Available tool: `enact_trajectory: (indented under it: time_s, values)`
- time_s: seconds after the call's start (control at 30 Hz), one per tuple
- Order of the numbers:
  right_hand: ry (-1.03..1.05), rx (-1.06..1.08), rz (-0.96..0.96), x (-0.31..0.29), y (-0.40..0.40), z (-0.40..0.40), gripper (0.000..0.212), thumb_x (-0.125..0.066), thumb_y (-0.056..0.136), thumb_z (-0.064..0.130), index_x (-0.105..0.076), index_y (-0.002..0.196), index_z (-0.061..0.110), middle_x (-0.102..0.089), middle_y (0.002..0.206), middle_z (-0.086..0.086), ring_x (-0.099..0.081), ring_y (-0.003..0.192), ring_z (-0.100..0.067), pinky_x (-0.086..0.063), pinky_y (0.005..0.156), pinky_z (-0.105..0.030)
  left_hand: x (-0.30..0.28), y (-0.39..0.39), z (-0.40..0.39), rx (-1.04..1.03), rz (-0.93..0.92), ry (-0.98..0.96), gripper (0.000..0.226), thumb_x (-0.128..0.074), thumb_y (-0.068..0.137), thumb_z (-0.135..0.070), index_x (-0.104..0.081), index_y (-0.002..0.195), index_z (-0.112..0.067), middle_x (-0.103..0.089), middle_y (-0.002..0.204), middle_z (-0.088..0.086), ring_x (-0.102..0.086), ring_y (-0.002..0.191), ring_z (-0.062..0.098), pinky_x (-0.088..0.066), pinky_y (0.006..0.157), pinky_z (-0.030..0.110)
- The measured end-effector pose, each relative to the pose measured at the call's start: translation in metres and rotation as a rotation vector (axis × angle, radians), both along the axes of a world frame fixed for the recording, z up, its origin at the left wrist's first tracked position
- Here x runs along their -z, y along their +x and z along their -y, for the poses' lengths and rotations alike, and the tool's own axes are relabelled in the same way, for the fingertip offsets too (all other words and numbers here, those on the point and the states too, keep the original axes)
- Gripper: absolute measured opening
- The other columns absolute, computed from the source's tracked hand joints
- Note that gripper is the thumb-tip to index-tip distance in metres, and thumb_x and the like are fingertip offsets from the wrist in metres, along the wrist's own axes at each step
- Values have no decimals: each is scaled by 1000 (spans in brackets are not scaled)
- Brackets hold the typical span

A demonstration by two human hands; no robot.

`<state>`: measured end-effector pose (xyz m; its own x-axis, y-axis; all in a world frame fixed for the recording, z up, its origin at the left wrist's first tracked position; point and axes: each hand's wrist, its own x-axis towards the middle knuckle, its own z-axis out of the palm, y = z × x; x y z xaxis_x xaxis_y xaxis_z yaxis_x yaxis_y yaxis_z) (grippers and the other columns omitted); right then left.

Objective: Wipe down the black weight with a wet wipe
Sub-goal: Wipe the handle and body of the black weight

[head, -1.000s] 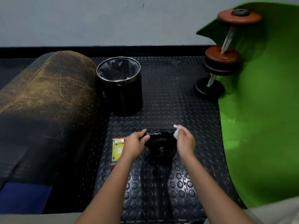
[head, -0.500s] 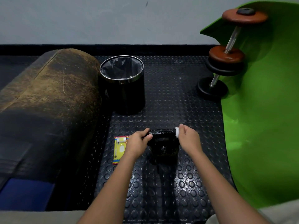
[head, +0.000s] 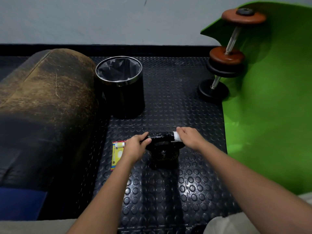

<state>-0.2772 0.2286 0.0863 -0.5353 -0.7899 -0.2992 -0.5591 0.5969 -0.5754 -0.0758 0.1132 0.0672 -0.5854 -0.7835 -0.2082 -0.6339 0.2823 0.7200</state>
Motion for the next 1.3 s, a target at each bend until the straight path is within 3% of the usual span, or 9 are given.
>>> enact_trajectory:
  time_s: [0.1, 0.23, 0.4, 0.63, 0.77, 0.93, 1.03, 1.13, 1.3]
  values:
    - [25, -38, -27, -4, 8, 3, 47, -24, 107, 35, -50, 76, 12, -62, 92, -8, -55, 87, -24, -39, 76, -35, -2, 0, -1, 4, 4, 2, 44, -55, 94, -36, -51, 137, -26, -57, 135, 0, -49, 128, 17, -33, 95, 18]
    - [-127, -81, -273, 12, 32, -4, 39, -23, 107, 31, -51, 83, 17, -56, 86, 2, -51, 84, -20, -41, 88, -40, -4, 0, -2, 9, 12, -6, 45, -54, 94, -36, -50, 138, -25, -57, 135, 1, -49, 128, 18, -33, 94, 18]
    - [-259, -92, -228, 25, 27, -20, 36, -27, 106, 39, -60, 116, 31, -59, 108, 15, -48, 101, -9, -29, 97, -30, -6, 0, -4, 8, 24, -4, 45, -53, 95, -37, -48, 139, -26, -56, 136, 1, -48, 128, 18, -35, 96, 21]
    - [-88, 177, -90, 20, 24, -2, 45, -19, 106, 33, -42, 69, 22, -56, 85, 3, -53, 90, -21, -34, 101, -45, -4, 1, -4, 4, 15, 1, 45, -53, 95, -37, -49, 138, -26, -56, 136, 0, -47, 128, 18, -30, 91, 17]
    - [-155, -7, -332, 17, 39, 8, 42, -22, 105, 27, -48, 73, 19, -54, 77, 6, -51, 80, -17, -36, 104, -43, -5, 0, -4, 1, 10, 0, 45, -53, 95, -37, -49, 138, -26, -55, 137, 0, -47, 129, 18, -32, 96, 19]
    - [-237, -146, -364, 24, 32, -6, 44, -20, 106, 37, -62, 104, 26, -60, 96, 14, -53, 97, -5, -16, 117, -33, -6, 0, -5, 2, 12, -11, 45, -53, 95, -37, -49, 138, -26, -55, 136, 0, -47, 129, 18, -32, 96, 19]
    - [-208, 90, -200, 29, 19, -15, 46, -22, 107, 34, -54, 80, 17, -58, 78, 7, -54, 81, -9, -25, 111, -39, -5, 2, -5, 29, 14, -17, 46, -52, 95, -39, -48, 139, -27, -54, 137, -1, -46, 130, 17, -32, 99, 21]
    - [-125, 284, -26, 22, 19, -8, 47, -22, 106, 33, -48, 72, 13, -57, 77, 0, -52, 83, -21, -32, 98, -42, -5, 3, -4, 49, 13, -6, 47, -51, 95, -40, -46, 140, -27, -53, 139, -3, -47, 129, 14, -32, 96, 17]
    - [-156, -20, -311, 14, 41, 11, 43, -23, 104, 26, -48, 70, 23, -56, 77, 8, -54, 81, -15, -30, 110, -41, -5, 4, -3, 43, -3, 19, 45, -47, 98, -35, -44, 142, -26, -51, 139, 0, -44, 130, 15, -30, 97, 18]
